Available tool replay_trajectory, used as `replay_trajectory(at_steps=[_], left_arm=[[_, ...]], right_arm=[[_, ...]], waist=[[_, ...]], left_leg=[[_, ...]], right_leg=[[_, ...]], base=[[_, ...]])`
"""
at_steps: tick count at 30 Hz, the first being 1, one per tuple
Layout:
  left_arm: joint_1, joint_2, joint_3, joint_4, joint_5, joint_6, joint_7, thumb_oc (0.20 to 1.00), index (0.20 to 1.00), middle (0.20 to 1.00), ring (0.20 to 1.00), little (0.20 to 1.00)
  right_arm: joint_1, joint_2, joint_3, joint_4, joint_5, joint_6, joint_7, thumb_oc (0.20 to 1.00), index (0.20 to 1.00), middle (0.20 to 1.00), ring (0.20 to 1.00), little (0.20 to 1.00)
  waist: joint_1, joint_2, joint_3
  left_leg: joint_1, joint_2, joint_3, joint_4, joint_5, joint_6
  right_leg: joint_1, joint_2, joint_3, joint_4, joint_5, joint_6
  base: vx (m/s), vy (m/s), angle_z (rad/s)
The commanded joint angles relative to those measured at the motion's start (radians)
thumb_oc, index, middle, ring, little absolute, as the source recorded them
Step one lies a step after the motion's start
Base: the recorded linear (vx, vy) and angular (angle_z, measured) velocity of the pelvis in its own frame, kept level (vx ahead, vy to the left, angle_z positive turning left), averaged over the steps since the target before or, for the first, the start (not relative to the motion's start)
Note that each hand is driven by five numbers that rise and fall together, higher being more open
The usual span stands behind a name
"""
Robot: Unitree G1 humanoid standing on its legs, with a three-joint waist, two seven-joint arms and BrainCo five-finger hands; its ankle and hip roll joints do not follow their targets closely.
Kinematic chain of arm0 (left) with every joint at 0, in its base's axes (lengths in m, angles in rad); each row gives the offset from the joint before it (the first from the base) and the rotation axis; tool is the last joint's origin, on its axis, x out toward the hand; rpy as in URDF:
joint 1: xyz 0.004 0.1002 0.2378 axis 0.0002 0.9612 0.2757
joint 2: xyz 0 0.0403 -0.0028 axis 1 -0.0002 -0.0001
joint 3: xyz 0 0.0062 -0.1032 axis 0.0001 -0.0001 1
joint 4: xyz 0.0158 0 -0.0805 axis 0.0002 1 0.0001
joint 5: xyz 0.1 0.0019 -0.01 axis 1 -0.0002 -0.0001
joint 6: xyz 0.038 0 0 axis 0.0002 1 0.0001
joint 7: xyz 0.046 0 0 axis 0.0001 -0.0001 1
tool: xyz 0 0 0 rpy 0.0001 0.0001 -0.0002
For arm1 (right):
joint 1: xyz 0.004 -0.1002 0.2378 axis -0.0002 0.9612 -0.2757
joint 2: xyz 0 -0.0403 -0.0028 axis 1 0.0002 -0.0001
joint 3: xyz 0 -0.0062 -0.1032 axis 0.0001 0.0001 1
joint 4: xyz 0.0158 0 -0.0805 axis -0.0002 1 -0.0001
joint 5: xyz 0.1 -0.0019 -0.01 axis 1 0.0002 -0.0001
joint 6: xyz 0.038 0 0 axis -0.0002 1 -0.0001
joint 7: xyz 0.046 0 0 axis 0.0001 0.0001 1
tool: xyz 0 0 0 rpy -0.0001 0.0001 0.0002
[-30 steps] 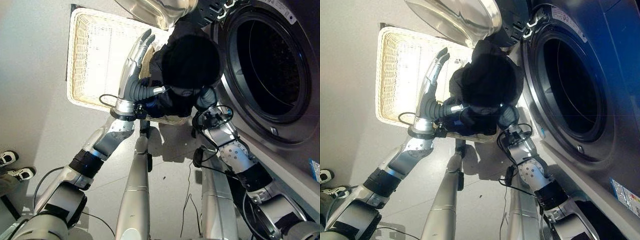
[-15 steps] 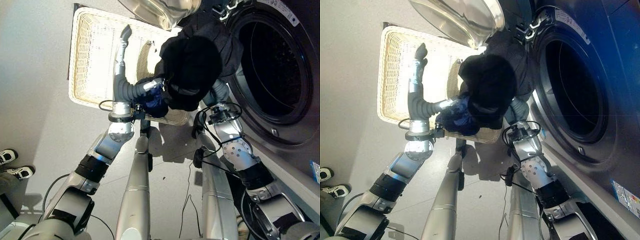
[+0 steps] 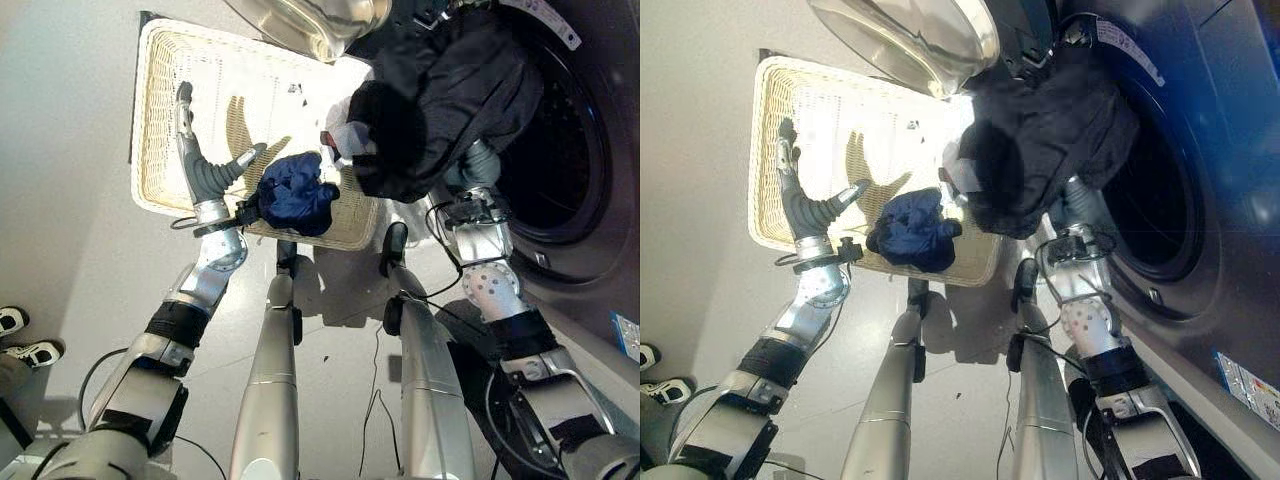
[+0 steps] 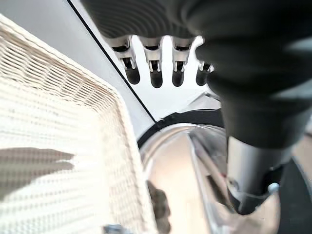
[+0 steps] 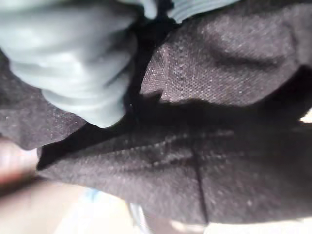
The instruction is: Put the clothes into the washing machine.
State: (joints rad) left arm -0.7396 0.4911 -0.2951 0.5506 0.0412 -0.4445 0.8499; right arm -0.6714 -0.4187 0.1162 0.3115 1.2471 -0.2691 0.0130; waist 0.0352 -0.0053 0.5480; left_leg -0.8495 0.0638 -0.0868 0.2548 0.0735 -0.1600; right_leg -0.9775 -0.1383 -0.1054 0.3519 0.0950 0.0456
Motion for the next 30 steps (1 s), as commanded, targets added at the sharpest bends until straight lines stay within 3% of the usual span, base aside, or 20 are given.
replay_trajectory(at_steps=[1,9,11,12,16,17,18,21,23,25,27,29,30], left_arm=[[-0.044,0.034,0.01,0.014,-0.044,-0.02,0.039,1.0,1.0,1.0,1.0,1.0],[-0.151,0.08,-0.062,0.214,-0.162,0.015,0.008,1.0,1.0,1.0,1.0,1.0],[-0.16,0.087,-0.08,0.243,-0.174,0.008,0.003,1.0,1.0,1.0,1.0,1.0],[-0.153,0.091,-0.087,0.256,-0.175,0.001,0.001,1.0,1.0,1.0,1.0,1.0],[-0.149,0.093,-0.088,0.257,-0.173,0.0,0.002,1.0,1.0,1.0,1.0,1.0],[-0.126,0.1,-0.095,0.254,-0.168,-0.004,0.01,1.0,1.0,1.0,1.0,1.0],[-0.041,0.132,-0.102,0.239,-0.16,-0.024,0.034,1.0,1.0,1.0,1.0,1.0],[-0.002,0.155,-0.091,0.234,-0.155,-0.025,0.028,1.0,1.0,1.0,1.0,1.0],[0.003,0.16,-0.086,0.234,-0.149,-0.029,0.028,1.0,1.0,1.0,1.0,1.0],[0.009,0.167,-0.08,0.241,-0.14,-0.031,0.012,1.0,1.0,1.0,1.0,1.0],[0.01,0.169,-0.082,0.246,-0.14,-0.033,0.004,1.0,1.0,1.0,1.0,1.0],[-0.011,0.177,-0.087,0.259,-0.139,-0.04,-0.022,1.0,1.0,1.0,1.0,1.0],[-0.011,0.176,-0.09,0.261,-0.14,-0.041,-0.024,1.0,1.0,1.0,1.0,1.0]], right_arm=[[-0.013,-0.056,-0.009,-0.016,0.069,-0.018,0.017,0.2,0.2,0.2,0.2,0.2],[-0.189,-0.176,0.016,0.411,0.245,0.022,-0.082,0.2,0.2,0.2,0.2,0.2],[-0.262,-0.232,-0.003,0.5,0.25,-0.008,-0.152,0.2,0.2,0.2,0.2,0.2],[-0.312,-0.27,-0.014,0.537,0.251,-0.063,-0.22,0.2,0.2,0.2,0.2,0.2],[-0.323,-0.279,-0.018,0.541,0.252,-0.067,-0.236,0.2,0.2,0.2,0.2,0.2],[-0.363,-0.323,-0.03,0.555,0.232,-0.124,-0.318,0.2,0.2,0.2,0.2,0.2],[-0.452,-0.456,-0.043,0.533,0.1,-0.314,-0.579,0.2,0.2,0.2,0.2,0.2],[-0.459,-0.531,-0.069,0.504,0.009,-0.364,-0.715,0.2,0.2,0.2,0.2,0.2],[-0.457,-0.551,-0.081,0.498,-0.013,-0.367,-0.739,0.2,0.2,0.2,0.2,0.2],[-0.445,-0.596,-0.092,0.5,-0.103,-0.347,-0.842,0.2,0.2,0.2,0.2,0.2],[-0.44,-0.604,-0.089,0.51,-0.121,-0.337,-0.854,0.244,0.244,0.244,0.244,0.244],[-0.444,-0.621,-0.073,0.545,-0.196,-0.279,-0.901,0.511,0.511,0.511,0.511,0.511],[-0.444,-0.62,-0.066,0.549,-0.21,-0.269,-0.905,0.548,0.548,0.548,0.548,0.548]], waist=[[-0.025,0.011,-0.028],[-0.02,0.017,-0.028],[-0.016,0.018,-0.028],[-0.012,0.019,-0.028],[-0.011,0.019,-0.028],[-0.008,0.014,-0.028],[-0.006,-0.007,-0.028],[-0.013,-0.024,-0.028],[-0.017,-0.029,-0.028],[-0.021,-0.039,-0.028],[-0.02,-0.039,-0.028],[-0.018,-0.042,-0.028],[-0.017,-0.04,-0.028]], left_leg=[[-0.015,-0.111,0.082,-0.033,0.033,0.093],[-0.026,-0.099,0.086,-0.037,0.034,0.081],[-0.028,-0.098,0.081,-0.033,0.031,0.08],[-0.029,-0.095,0.076,-0.026,0.023,0.081],[-0.029,-0.095,0.076,-0.024,0.021,0.081],[-0.03,-0.092,0.071,-0.019,0.014,0.081],[-0.025,-0.088,0.061,-0.011,0.0,0.082],[-0.016,-0.086,0.055,-0.006,-0.008,0.084],[-0.022,-0.086,0.055,-0.01,0.0,0.085],[-0.015,-0.089,0.051,-0.013,0.0,0.09],[-0.007,-0.088,0.049,-0.011,-0.008,0.09],[-0.017,-0.094,0.044,-0.01,0.001,0.093],[-0.009,-0.093,0.043,-0.01,-0.007,0.094]], right_leg=[[0.028,0.073,-0.085,-0.034,0.033,0.098],[0.015,0.08,-0.083,-0.033,0.032,0.091],[0.014,0.081,-0.08,-0.034,0.033,0.091],[0.017,0.082,-0.078,-0.033,0.031,0.091],[0.017,0.083,-0.078,-0.032,0.03,0.091],[0.02,0.084,-0.078,-0.029,0.028,0.092],[0.035,0.094,-0.082,-0.034,0.03,0.092],[0.048,0.104,-0.076,-0.042,0.032,0.092],[0.044,0.104,-0.076,-0.047,0.041,0.09],[0.053,0.109,-0.073,-0.052,0.039,0.088],[0.061,0.11,-0.072,-0.048,0.03,0.089],[0.054,0.108,-0.074,-0.05,0.036,0.087],[0.061,0.109,-0.073,-0.047,0.028,0.089]], base=[[0.0,0.0,0.0],[0.01,0.005,-0.03],[0.0,0.0,0.0],[0.0,0.0,0.0],[0.0,0.0,0.0],[0.01,-0.069,0.0],[0.01,-0.071,-0.03],[0.01,-0.016,-0.07],[0.0,0.011,0.04],[0.0,0.0,0.0],[0.0,0.0,0.0],[0.0,0.0,0.0],[0.0,0.0,0.0]])
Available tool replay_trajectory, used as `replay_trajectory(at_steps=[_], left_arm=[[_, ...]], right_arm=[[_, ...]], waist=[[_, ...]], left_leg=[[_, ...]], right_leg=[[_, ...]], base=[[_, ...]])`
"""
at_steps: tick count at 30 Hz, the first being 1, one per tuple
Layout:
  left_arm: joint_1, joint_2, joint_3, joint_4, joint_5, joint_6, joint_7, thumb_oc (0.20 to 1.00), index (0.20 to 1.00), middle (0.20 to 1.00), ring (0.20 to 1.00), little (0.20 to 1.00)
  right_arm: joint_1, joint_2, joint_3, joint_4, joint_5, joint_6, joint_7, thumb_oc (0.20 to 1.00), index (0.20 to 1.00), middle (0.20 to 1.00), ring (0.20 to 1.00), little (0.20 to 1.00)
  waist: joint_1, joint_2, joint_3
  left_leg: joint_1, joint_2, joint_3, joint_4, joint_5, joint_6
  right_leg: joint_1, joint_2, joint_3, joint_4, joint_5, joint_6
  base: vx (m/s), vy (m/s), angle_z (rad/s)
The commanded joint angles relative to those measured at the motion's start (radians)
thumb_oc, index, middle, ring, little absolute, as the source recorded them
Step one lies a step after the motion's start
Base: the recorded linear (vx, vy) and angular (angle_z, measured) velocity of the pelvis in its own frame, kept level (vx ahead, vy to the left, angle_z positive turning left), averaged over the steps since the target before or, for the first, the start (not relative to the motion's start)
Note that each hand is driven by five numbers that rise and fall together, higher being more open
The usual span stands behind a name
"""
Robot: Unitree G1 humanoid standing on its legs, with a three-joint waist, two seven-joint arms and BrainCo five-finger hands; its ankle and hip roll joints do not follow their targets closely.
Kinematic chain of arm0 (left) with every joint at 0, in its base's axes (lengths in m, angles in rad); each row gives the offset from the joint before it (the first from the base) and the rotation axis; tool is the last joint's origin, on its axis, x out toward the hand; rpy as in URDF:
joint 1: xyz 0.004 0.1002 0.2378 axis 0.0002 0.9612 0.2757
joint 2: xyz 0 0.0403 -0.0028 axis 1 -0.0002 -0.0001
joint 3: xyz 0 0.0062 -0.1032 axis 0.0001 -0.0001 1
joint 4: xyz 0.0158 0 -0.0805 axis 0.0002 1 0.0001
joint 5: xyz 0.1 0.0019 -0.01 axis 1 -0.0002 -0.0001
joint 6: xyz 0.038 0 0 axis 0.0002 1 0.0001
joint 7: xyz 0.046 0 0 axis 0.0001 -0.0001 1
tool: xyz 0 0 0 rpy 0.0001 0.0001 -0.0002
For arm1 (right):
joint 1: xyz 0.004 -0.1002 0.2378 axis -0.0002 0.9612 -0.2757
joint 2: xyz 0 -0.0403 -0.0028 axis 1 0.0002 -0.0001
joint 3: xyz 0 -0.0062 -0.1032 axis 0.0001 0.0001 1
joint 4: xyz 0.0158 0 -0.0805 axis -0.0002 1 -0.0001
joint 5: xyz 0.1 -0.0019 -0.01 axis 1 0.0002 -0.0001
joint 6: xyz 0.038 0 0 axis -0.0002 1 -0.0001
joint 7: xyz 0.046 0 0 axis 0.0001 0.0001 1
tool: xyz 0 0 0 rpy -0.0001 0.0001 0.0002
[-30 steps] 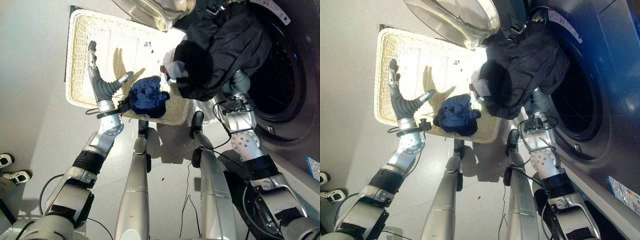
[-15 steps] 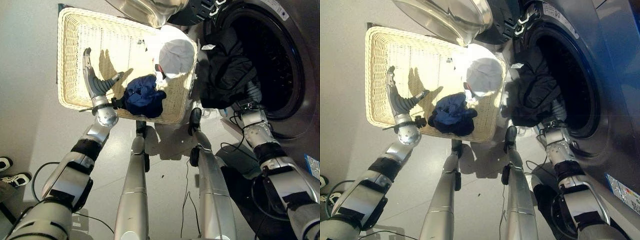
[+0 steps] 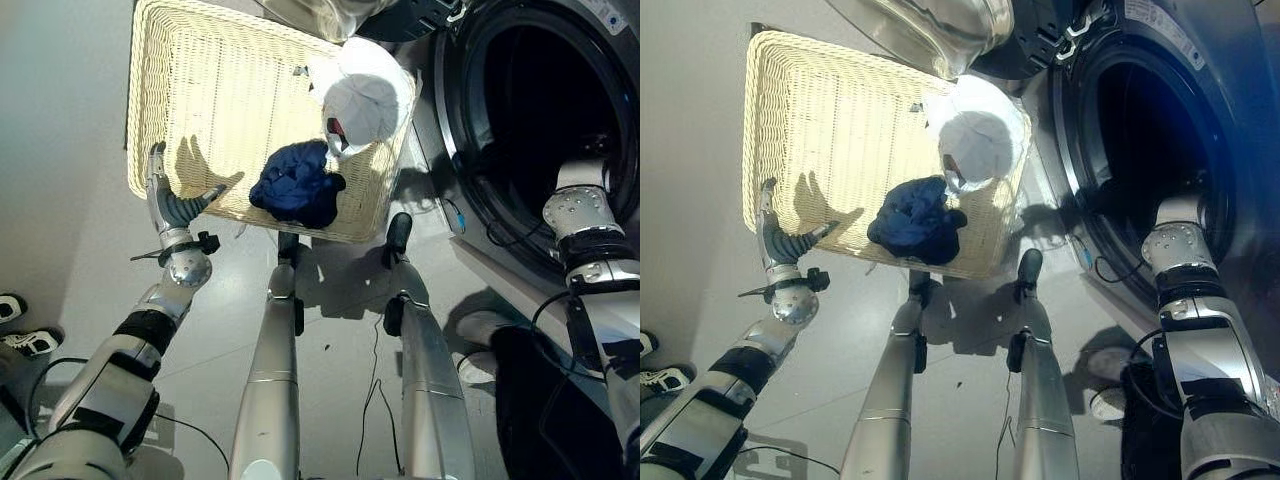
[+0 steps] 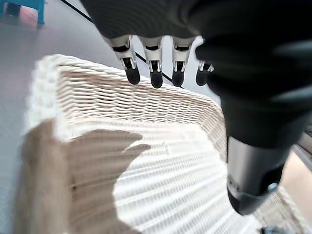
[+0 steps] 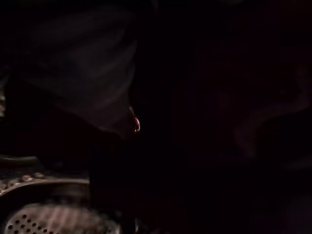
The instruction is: Put the clothes into the washing machine.
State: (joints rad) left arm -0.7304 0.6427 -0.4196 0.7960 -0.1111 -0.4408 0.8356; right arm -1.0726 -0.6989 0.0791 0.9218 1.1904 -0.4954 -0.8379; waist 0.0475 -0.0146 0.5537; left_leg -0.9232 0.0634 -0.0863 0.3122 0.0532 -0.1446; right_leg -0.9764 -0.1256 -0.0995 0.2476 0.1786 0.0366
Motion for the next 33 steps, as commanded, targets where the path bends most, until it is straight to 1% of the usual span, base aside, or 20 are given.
replay_trajectory(at_steps=[1,5,7,8,11,12,13,14,15,16,17,20,21,24,25,27,29,31,32,33], left_arm=[[-0.041,0.029,0.014,0.018,0.03,-0.051,-0.029,1.0,1.0,1.0,1.0,1.0],[-0.066,0.032,-0.028,0.016,0.077,-0.06,-0.066,1.0,1.0,1.0,1.0,1.0],[-0.078,0.034,-0.057,0.019,0.08,-0.072,-0.084,1.0,1.0,1.0,1.0,1.0],[-0.084,0.036,-0.072,0.016,0.089,-0.073,-0.087,1.0,1.0,1.0,1.0,1.0],[-0.084,0.036,-0.072,0.016,0.089,-0.073,-0.087,1.0,1.0,1.0,1.0,1.0],[-0.089,0.037,-0.075,0.013,0.09,-0.074,-0.087,1.0,1.0,1.0,1.0,1.0],[-0.088,0.033,-0.099,0.0,0.099,-0.08,-0.092,1.0,1.0,1.0,1.0,1.0],[-0.096,0.036,-0.115,0.0,0.099,-0.082,-0.09,1.0,1.0,1.0,1.0,1.0],[-0.097,0.035,-0.122,-0.004,0.102,-0.083,-0.092,1.0,1.0,1.0,1.0,1.0],[-0.1,0.036,-0.128,-0.01,0.117,-0.086,-0.095,1.0,1.0,1.0,1.0,1.0],[-0.106,0.043,-0.135,-0.011,0.119,-0.091,-0.104,1.0,1.0,1.0,1.0,1.0],[-0.123,0.06,-0.157,-0.025,0.134,-0.094,-0.134,1.0,1.0,1.0,1.0,1.0],[-0.135,0.072,-0.177,-0.023,0.139,-0.106,-0.154,1.0,1.0,1.0,1.0,1.0],[-0.143,0.084,-0.195,-0.036,0.157,-0.114,-0.181,1.0,1.0,1.0,1.0,1.0],[-0.149,0.094,-0.213,-0.045,0.162,-0.12,-0.198,1.0,1.0,1.0,1.0,1.0],[-0.147,0.108,-0.245,-0.071,0.177,-0.131,-0.23,1.0,1.0,1.0,1.0,1.0],[-0.144,0.113,-0.257,-0.084,0.171,-0.132,-0.252,1.0,1.0,1.0,1.0,1.0],[-0.136,0.116,-0.279,-0.104,0.179,-0.139,-0.284,1.0,1.0,1.0,1.0,1.0],[-0.134,0.118,-0.299,-0.114,0.177,-0.144,-0.313,1.0,1.0,1.0,1.0,1.0],[-0.129,0.114,-0.304,-0.116,0.184,-0.144,-0.316,1.0,1.0,1.0,1.0,1.0]], right_arm=[[-0.047,-0.341,0.015,-0.033,-0.211,0.053,-0.017,1.0,1.0,1.0,1.0,1.0],[-0.09,-0.333,0.101,0.04,-0.24,0.138,-0.023,1.0,1.0,1.0,1.0,1.0],[-0.114,-0.325,0.134,0.099,-0.314,0.19,-0.021,1.0,1.0,1.0,1.0,1.0],[-0.134,-0.318,0.163,0.113,-0.381,0.262,-0.05,1.0,1.0,1.0,1.0,1.0],[-0.134,-0.318,0.163,0.113,-0.381,0.262,-0.05,1.0,1.0,1.0,1.0,1.0],[-0.143,-0.318,0.171,0.119,-0.396,0.266,-0.062,1.0,1.0,1.0,1.0,1.0],[-0.194,-0.31,0.254,0.151,-0.582,0.43,-0.123,1.0,1.0,1.0,1.0,1.0],[-0.22,-0.317,0.305,0.161,-0.71,0.507,-0.152,1.0,1.0,1.0,1.0,1.0],[-0.237,-0.322,0.339,0.162,-0.797,0.563,-0.165,1.0,1.0,1.0,1.0,1.0],[-0.27,-0.33,0.404,0.159,-0.904,0.661,-0.158,1.0,1.0,1.0,1.0,1.0],[-0.298,-0.336,0.456,0.162,-0.965,0.72,-0.144,1.0,1.0,1.0,1.0,1.0],[-0.366,-0.342,0.575,0.178,-1.048,0.796,-0.129,1.0,1.0,1.0,1.0,1.0],[-0.386,-0.34,0.61,0.187,-1.082,0.804,-0.124,1.0,1.0,1.0,1.0,1.0],[-0.392,-0.336,0.63,0.191,-1.092,0.793,-0.134,1.0,1.0,1.0,1.0,1.0],[-0.399,-0.334,0.64,0.18,-1.108,0.798,-0.135,1.0,1.0,1.0,1.0,1.0],[-0.399,-0.331,0.657,0.171,-1.125,0.784,-0.145,1.0,1.0,1.0,1.0,1.0],[-0.392,-0.329,0.654,0.164,-1.125,0.772,-0.152,1.0,1.0,1.0,1.0,1.0],[-0.383,-0.325,0.646,0.155,-1.13,0.751,-0.164,1.0,1.0,1.0,1.0,1.0],[-0.367,-0.319,0.626,0.153,-1.142,0.728,-0.166,1.0,1.0,1.0,1.0,1.0],[-0.359,-0.315,0.623,0.153,-1.143,0.723,-0.168,1.0,1.0,1.0,1.0,1.0]], waist=[[-0.024,-0.028,-0.034],[-0.012,-0.011,-0.034],[-0.005,0.001,-0.034],[-0.002,0.008,-0.034],[-0.002,0.008,-0.034],[-0.002,0.009,-0.034],[0.005,0.019,-0.034],[0.006,0.019,-0.034],[0.007,0.019,-0.034],[0.009,0.019,-0.034],[0.01,0.019,-0.034],[0.014,0.019,-0.034],[0.015,0.019,-0.034],[0.017,0.02,-0.034],[0.016,0.021,-0.034],[0.018,0.025,-0.034],[0.018,0.028,-0.034],[0.017,0.032,-0.034],[0.014,0.035,-0.034],[0.015,0.037,-0.034]], left_leg=[[0.053,-0.104,0.035,-0.067,0.023,0.084],[0.059,-0.113,0.029,-0.074,0.017,0.089],[0.062,-0.12,0.028,-0.079,0.017,0.092],[0.061,-0.122,0.029,-0.078,0.015,0.094],[0.061,-0.122,0.029,-0.078,0.015,0.094],[0.05,-0.124,0.029,-0.08,0.024,0.094],[0.057,-0.123,0.035,-0.08,0.014,0.096],[0.055,-0.125,0.034,-0.083,0.016,0.099],[0.053,-0.125,0.034,-0.083,0.016,0.1],[0.045,-0.125,0.034,-0.08,0.017,0.102],[0.041,-0.125,0.033,-0.079,0.018,0.103],[0.035,-0.123,0.033,-0.082,0.019,0.105],[0.035,-0.123,0.033,-0.086,0.019,0.107],[0.032,-0.123,0.033,-0.088,0.02,0.108],[0.032,-0.125,0.033,-0.09,0.02,0.109],[0.029,-0.128,0.033,-0.093,0.021,0.11],[0.03,-0.129,0.034,-0.094,0.02,0.112],[0.029,-0.13,0.035,-0.094,0.017,0.112],[0.024,-0.133,0.037,-0.096,0.021,0.112],[0.032,-0.132,0.038,-0.096,0.015,0.112]], right_leg=[[0.05,0.094,-0.081,0.052,-0.047,0.094],[0.052,0.091,-0.084,0.046,-0.055,0.092],[0.055,0.089,-0.087,0.041,-0.054,0.093],[0.054,0.087,-0.088,0.037,-0.054,0.093],[0.054,0.087,-0.088,0.037,-0.054,0.093],[0.045,0.085,-0.089,0.033,-0.046,0.092],[0.051,0.085,-0.088,0.031,-0.053,0.095],[0.051,0.088,-0.087,0.029,-0.051,0.094],[0.049,0.088,-0.087,0.029,-0.05,0.095],[0.043,0.087,-0.087,0.03,-0.05,0.096],[0.041,0.087,-0.087,0.029,-0.049,0.096],[0.038,0.089,-0.089,0.026,-0.049,0.098],[0.038,0.089,-0.09,0.023,-0.048,0.099],[0.037,0.089,-0.092,0.02,-0.048,0.1],[0.037,0.089,-0.093,0.017,-0.046,0.101],[0.034,0.088,-0.095,0.012,-0.044,0.1],[0.033,0.089,-0.095,0.011,-0.044,0.1],[0.032,0.088,-0.095,0.009,-0.046,0.101],[0.026,0.086,-0.096,0.006,-0.04,0.101],[0.033,0.087,-0.095,0.007,-0.046,0.102]], base=[[0.0,0.0,0.0],[0.0,0.0,0.0],[0.0,0.0,0.0],[0.0,0.0,0.0],[0.0,0.0,0.0],[0.0,0.0,0.0],[-0.04,0.009,0.03],[-0.03,0.004,0.05],[-0.03,-0.014,0.03],[0.0,0.0,0.0],[0.0,0.0,0.0],[-0.02,-0.014,-0.02],[-0.03,-0.018,0.0],[0.0,0.0,0.0],[0.0,0.0,0.0],[0.0,0.0,0.0],[0.0,0.0,0.0],[0.0,0.0,0.0],[0.0,0.0,0.0],[0.0,0.0,0.0]])
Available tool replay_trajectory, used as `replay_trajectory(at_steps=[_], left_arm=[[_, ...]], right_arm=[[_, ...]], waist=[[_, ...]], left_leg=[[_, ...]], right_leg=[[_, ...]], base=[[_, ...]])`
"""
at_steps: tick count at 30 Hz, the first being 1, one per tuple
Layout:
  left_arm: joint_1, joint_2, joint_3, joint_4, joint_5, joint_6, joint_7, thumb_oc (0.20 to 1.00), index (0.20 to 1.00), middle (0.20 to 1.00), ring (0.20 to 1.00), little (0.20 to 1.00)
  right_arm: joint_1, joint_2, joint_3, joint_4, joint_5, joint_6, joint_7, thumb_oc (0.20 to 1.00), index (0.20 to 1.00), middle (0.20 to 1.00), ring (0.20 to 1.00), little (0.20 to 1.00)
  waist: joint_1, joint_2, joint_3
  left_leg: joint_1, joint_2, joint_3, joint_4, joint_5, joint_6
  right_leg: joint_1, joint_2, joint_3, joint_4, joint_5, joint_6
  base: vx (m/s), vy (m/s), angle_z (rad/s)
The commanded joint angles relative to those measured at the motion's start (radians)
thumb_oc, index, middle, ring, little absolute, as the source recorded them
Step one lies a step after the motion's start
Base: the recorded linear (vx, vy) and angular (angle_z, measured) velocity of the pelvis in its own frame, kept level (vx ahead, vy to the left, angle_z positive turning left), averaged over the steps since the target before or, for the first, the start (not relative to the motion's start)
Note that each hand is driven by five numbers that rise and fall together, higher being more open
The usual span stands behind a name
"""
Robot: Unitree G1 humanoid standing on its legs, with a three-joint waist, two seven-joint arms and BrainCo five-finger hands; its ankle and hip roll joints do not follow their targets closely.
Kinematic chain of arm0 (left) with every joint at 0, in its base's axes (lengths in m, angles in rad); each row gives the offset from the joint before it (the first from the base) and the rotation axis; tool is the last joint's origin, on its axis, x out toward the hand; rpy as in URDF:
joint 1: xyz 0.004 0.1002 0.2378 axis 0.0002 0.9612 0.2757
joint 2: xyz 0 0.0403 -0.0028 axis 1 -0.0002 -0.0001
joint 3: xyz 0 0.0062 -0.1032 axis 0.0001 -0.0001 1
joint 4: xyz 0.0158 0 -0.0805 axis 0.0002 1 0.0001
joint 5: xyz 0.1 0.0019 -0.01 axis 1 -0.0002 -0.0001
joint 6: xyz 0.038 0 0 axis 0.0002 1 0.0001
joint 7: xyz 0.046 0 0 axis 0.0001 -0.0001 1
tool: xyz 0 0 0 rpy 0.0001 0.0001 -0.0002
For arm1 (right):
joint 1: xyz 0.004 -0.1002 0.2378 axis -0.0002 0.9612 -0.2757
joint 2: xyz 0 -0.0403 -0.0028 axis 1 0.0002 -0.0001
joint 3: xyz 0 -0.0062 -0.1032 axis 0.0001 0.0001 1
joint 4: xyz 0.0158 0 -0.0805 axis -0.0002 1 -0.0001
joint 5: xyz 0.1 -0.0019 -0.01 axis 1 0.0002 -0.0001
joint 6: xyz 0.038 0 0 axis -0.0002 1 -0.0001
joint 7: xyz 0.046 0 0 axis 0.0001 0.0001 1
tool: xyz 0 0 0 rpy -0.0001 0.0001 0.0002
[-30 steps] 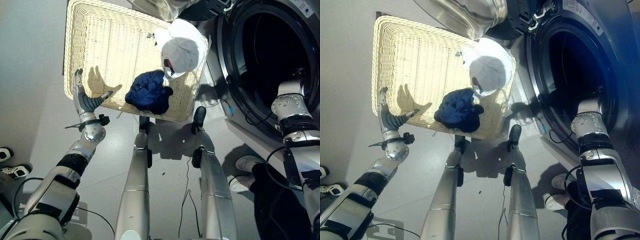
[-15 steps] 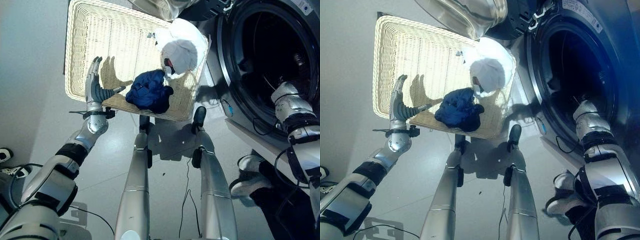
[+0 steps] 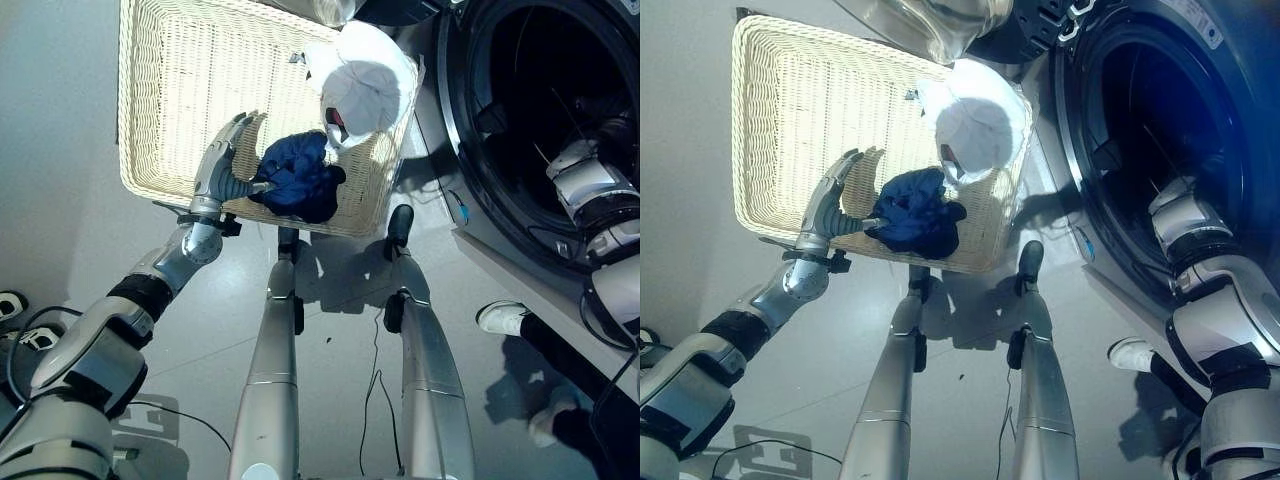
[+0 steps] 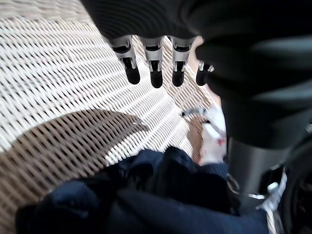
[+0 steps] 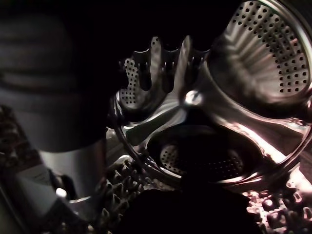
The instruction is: Put the clothes into the washing machine.
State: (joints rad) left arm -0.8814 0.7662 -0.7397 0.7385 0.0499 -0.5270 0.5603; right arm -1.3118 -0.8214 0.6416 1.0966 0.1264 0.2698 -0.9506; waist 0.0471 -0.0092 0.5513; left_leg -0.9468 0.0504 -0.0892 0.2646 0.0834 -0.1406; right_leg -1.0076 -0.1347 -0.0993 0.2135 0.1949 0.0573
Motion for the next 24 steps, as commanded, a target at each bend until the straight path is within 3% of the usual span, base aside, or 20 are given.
replay_trajectory(at_steps=[1,13,24], left_arm=[[0.018,-0.009,0.012,-0.061,0.035,-0.057,-0.042,1.0,1.0,1.0,1.0,1.0],[0.033,-0.02,-0.065,-0.104,-0.043,-0.02,-0.218,1.0,1.0,1.0,1.0,1.0],[0.025,-0.06,-0.102,-0.052,0.094,0.101,-0.166,1.0,1.0,1.0,1.0,1.0]], right_arm=[[-0.121,-0.19,0.058,-0.022,-0.079,-0.049,-0.057,1.0,1.0,1.0,1.0,1.0],[-0.06,-0.156,0.006,-0.044,-0.107,-0.101,-0.078,1.0,1.0,1.0,1.0,1.0],[-0.024,-0.119,-0.026,-0.093,-0.126,-0.134,-0.101,1.0,1.0,1.0,1.0,1.0]], waist=[[0.014,0.032,-0.031],[0.006,0.045,-0.031],[-0.006,0.036,-0.031]], left_leg=[[0.047,-0.12,0.041,-0.049,-0.009,0.108],[0.044,-0.12,0.049,-0.055,-0.011,0.108],[0.048,-0.112,0.054,-0.057,-0.017,0.104]], right_leg=[[0.056,0.095,-0.095,0.039,-0.058,0.08],[0.047,0.101,-0.085,0.035,-0.057,0.082],[0.052,0.112,-0.071,0.036,-0.064,0.085]], base=[[0.0,0.0,0.0],[0.0,0.0,0.0],[0.0,0.0,0.0]])
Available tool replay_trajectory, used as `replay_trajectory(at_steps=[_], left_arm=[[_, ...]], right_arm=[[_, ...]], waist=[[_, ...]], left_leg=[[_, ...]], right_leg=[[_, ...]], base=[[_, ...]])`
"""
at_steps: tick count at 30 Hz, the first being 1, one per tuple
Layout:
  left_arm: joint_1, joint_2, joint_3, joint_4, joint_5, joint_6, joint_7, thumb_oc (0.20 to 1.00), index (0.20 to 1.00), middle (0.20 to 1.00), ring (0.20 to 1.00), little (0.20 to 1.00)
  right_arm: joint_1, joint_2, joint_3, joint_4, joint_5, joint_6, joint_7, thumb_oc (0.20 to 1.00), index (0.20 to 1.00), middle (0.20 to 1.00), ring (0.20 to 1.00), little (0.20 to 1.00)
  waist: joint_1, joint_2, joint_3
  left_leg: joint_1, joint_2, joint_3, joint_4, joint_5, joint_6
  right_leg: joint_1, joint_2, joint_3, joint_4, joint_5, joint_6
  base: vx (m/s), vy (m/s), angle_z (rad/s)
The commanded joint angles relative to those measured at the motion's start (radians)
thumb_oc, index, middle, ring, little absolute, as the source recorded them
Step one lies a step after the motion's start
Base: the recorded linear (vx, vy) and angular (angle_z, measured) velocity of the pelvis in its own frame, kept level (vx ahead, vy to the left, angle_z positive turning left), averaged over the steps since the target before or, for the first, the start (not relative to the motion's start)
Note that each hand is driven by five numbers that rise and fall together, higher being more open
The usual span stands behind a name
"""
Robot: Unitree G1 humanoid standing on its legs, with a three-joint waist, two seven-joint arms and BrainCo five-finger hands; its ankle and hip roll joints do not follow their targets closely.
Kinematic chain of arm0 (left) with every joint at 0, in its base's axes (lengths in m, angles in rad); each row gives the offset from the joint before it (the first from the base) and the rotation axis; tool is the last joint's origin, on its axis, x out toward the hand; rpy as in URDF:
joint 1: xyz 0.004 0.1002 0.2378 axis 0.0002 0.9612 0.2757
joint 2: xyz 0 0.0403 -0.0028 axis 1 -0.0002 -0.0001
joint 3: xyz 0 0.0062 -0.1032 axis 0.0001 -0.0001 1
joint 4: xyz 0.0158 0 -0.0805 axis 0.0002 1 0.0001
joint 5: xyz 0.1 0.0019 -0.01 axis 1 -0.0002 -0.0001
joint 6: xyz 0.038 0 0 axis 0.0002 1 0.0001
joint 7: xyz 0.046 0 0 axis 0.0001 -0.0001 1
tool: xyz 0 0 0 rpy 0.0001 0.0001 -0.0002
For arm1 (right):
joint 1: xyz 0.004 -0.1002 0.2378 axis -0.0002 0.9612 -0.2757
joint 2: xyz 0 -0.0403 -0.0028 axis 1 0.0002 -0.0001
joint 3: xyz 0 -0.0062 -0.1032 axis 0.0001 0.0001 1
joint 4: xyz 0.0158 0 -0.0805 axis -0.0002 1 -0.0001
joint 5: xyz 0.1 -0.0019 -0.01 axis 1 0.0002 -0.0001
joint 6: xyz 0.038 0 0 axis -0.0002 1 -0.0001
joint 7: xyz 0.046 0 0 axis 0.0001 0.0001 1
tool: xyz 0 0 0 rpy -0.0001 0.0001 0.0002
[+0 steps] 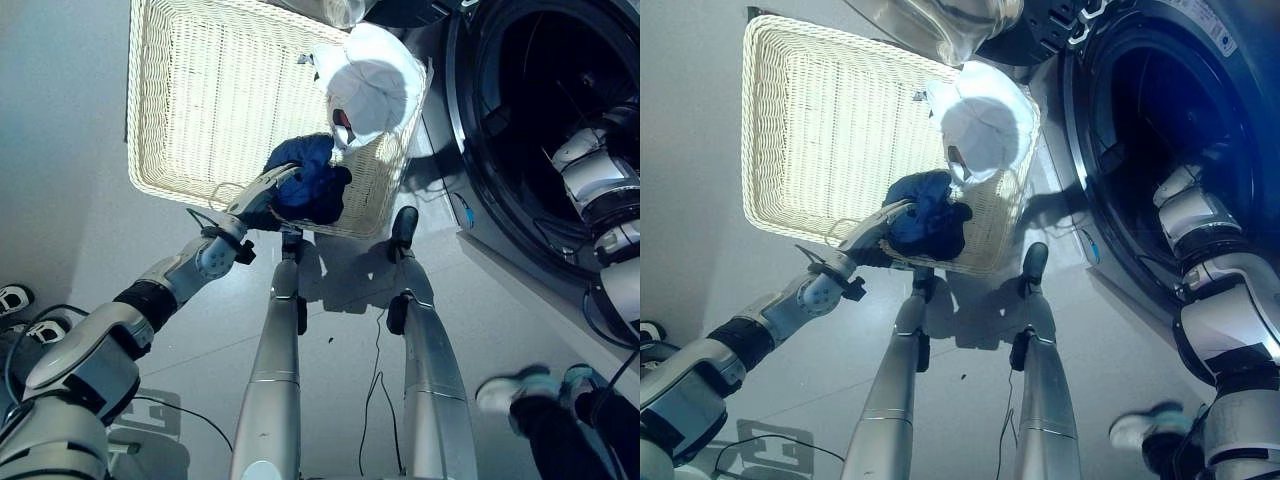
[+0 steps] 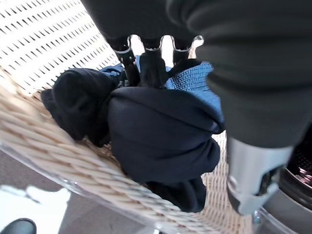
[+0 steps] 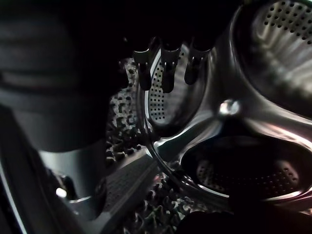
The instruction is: Put the clothes into the washing machine.
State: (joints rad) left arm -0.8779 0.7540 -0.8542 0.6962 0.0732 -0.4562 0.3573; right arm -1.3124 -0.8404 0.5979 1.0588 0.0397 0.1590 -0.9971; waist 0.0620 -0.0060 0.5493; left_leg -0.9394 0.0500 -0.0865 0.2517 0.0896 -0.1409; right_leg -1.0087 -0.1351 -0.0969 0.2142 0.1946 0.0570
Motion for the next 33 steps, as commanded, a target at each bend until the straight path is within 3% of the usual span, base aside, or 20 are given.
replay_trajectory(at_steps=[1,3,17,25,33], left_arm=[[0.016,-0.05,0.014,-0.007,0.08,0.038,0.042,1.0,1.0,1.0,1.0,1.0],[-0.007,-0.069,0.007,0.024,0.114,0.079,0.107,1.0,1.0,1.0,1.0,1.0],[-0.052,-0.206,0.114,0.144,0.175,0.126,0.305,1.0,1.0,1.0,1.0,1.0],[-0.029,-0.26,0.172,0.148,0.223,0.18,0.31,1.0,1.0,1.0,1.0,1.0],[-0.034,-0.282,0.156,0.22,0.31,0.294,0.263,1.0,1.0,1.0,1.0,1.0]], right_arm=[[-0.027,-0.101,0.017,-0.06,-0.041,-0.025,-0.054,1.0,1.0,1.0,1.0,1.0],[-0.011,-0.086,0.009,-0.097,-0.038,-0.04,-0.073,1.0,1.0,1.0,1.0,1.0],[0.135,0.002,-0.108,-0.42,-0.095,-0.029,-0.114,1.0,1.0,1.0,1.0,1.0],[0.246,0.043,-0.201,-0.609,-0.171,0.019,-0.084,1.0,1.0,1.0,1.0,1.0],[0.301,0.063,-0.235,-0.674,-0.184,0.031,-0.101,1.0,1.0,1.0,1.0,1.0]], waist=[[-0.024,0.032,-0.029],[-0.033,0.025,-0.029],[-0.072,-0.015,-0.029],[-0.087,-0.03,-0.029],[-0.101,-0.04,-0.029]], left_leg=[[0.032,-0.113,0.051,-0.044,-0.018,0.104],[0.03,-0.111,0.052,-0.044,-0.02,0.103],[0.022,-0.102,0.063,-0.035,-0.029,0.096],[0.03,-0.099,0.074,-0.033,-0.031,0.096],[0.042,-0.094,0.09,-0.018,-0.043,0.093]], right_leg=[[0.046,0.111,-0.074,0.034,-0.059,0.084],[0.043,0.115,-0.071,0.035,-0.06,0.085],[0.036,0.121,-0.062,0.045,-0.069,0.09],[0.039,0.124,-0.061,0.055,-0.072,0.092],[0.046,0.124,-0.062,0.066,-0.074,0.096]], base=[[0.0,0.0,0.0],[0.0,0.0,0.0],[0.0,0.0,0.0],[0.0,0.0,0.0],[0.0,0.0,0.0]])
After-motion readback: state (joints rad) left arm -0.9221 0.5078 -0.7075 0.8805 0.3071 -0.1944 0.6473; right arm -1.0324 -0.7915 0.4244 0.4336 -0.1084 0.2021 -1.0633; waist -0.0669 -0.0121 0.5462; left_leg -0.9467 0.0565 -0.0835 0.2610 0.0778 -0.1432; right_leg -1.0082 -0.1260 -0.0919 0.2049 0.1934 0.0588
